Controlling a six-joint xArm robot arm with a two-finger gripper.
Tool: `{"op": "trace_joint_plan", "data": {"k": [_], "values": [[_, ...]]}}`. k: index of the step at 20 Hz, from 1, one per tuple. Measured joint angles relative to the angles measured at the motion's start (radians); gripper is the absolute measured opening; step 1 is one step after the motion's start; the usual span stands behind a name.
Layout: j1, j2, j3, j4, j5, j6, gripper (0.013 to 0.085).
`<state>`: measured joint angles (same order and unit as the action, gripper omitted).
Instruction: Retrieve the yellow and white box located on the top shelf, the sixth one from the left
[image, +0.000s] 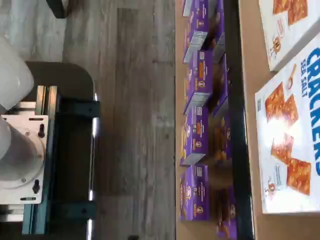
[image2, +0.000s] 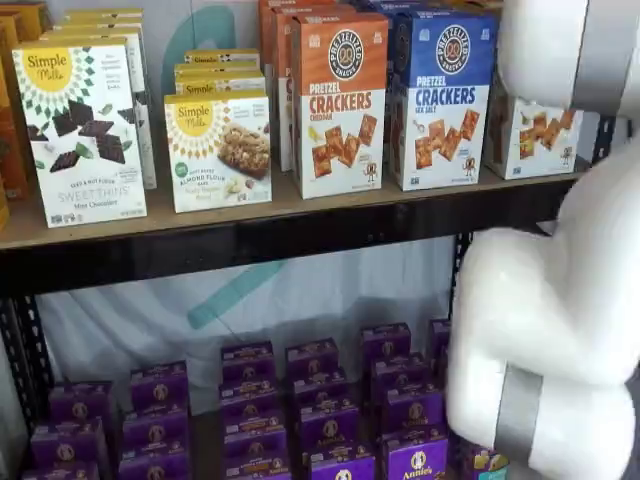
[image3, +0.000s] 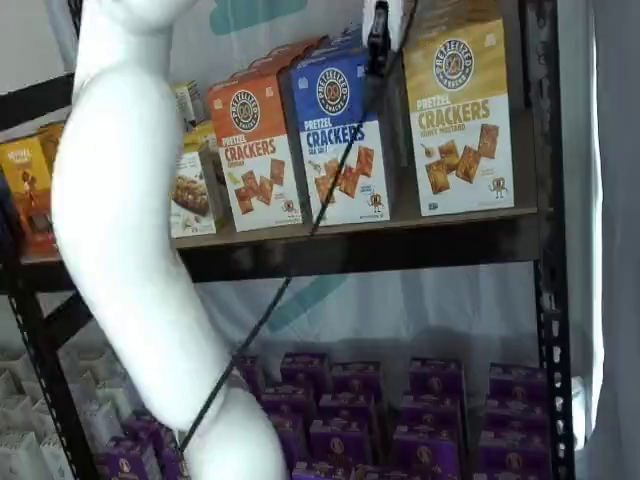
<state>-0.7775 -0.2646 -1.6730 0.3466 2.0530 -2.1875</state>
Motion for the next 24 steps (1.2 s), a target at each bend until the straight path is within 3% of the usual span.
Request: {"op": "trace_joint_plan", "data": {"k": [3, 7, 11, 15, 18, 22, 24], "values": [[0.036, -0.018, 0.011, -0.068, 0.016, 0.0, 0.085], [0.026, -0.065, 0.064, -0.048, -0.013, 0.0, 0.085], [-0.033, -0.097, 0.097, 0.056, -0.051, -0.004, 0.085], [-0.12, -0.117, 0.116, 0.209, -0.103, -0.007, 0.085], [-0.16, -0.133, 0.136, 0.289, -0.16, -0.011, 0.085], [-0.173, -0.172, 0.202, 0.363, -0.317, -0.038, 0.085], [-0.16, -0.178, 0.219, 0.365, -0.388, -0.057, 0.085]]}}
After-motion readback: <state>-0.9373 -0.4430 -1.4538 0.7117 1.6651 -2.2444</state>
